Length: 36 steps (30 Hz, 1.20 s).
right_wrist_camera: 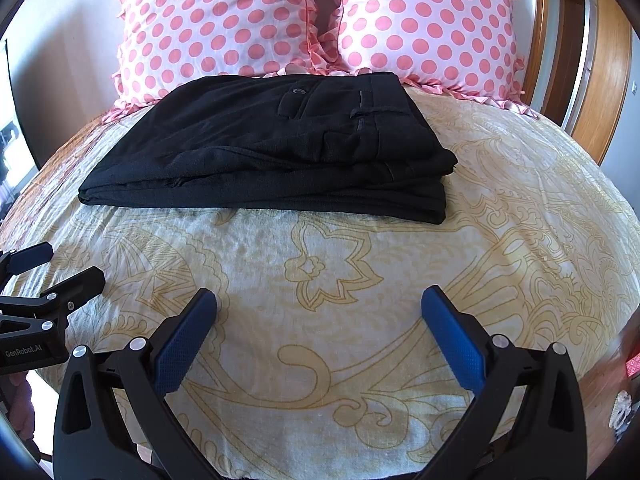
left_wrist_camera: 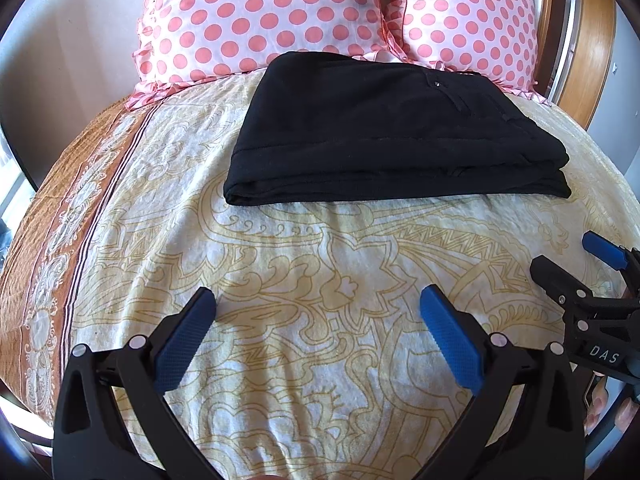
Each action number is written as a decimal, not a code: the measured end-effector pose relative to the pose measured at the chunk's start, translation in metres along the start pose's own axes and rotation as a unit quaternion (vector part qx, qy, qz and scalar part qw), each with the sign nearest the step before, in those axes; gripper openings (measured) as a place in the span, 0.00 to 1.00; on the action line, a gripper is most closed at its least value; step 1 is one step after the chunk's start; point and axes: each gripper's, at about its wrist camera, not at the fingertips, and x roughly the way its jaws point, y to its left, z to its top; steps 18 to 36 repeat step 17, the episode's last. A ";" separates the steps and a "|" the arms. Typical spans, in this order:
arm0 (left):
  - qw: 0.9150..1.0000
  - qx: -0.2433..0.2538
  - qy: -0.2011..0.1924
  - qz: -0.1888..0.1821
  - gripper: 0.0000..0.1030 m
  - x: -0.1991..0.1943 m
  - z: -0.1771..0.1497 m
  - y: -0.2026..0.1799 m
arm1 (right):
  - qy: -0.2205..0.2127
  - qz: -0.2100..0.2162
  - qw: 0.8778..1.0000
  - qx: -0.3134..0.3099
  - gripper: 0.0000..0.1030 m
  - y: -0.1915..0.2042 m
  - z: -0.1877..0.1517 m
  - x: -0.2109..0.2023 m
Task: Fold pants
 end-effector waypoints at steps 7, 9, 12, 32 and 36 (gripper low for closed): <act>1.000 0.001 0.000 -0.001 0.98 0.001 0.001 0.000 | 0.000 0.000 1.000 0.000 0.99 0.000 -0.001 0.000; 1.000 0.001 0.000 -0.001 0.98 0.001 0.000 0.000 | 0.000 0.000 1.000 0.000 0.99 0.000 -0.001 0.000; 1.000 0.001 0.000 -0.001 0.98 0.001 0.000 0.000 | -0.001 0.000 1.000 0.000 0.99 0.001 -0.001 0.000; 1.000 0.001 -0.003 -0.001 0.98 0.001 -0.001 0.001 | -0.001 -0.001 1.000 0.001 0.99 0.001 -0.001 0.000; 1.000 0.001 -0.003 -0.001 0.98 0.001 -0.001 0.001 | -0.001 -0.001 1.000 0.001 0.99 0.001 -0.001 0.000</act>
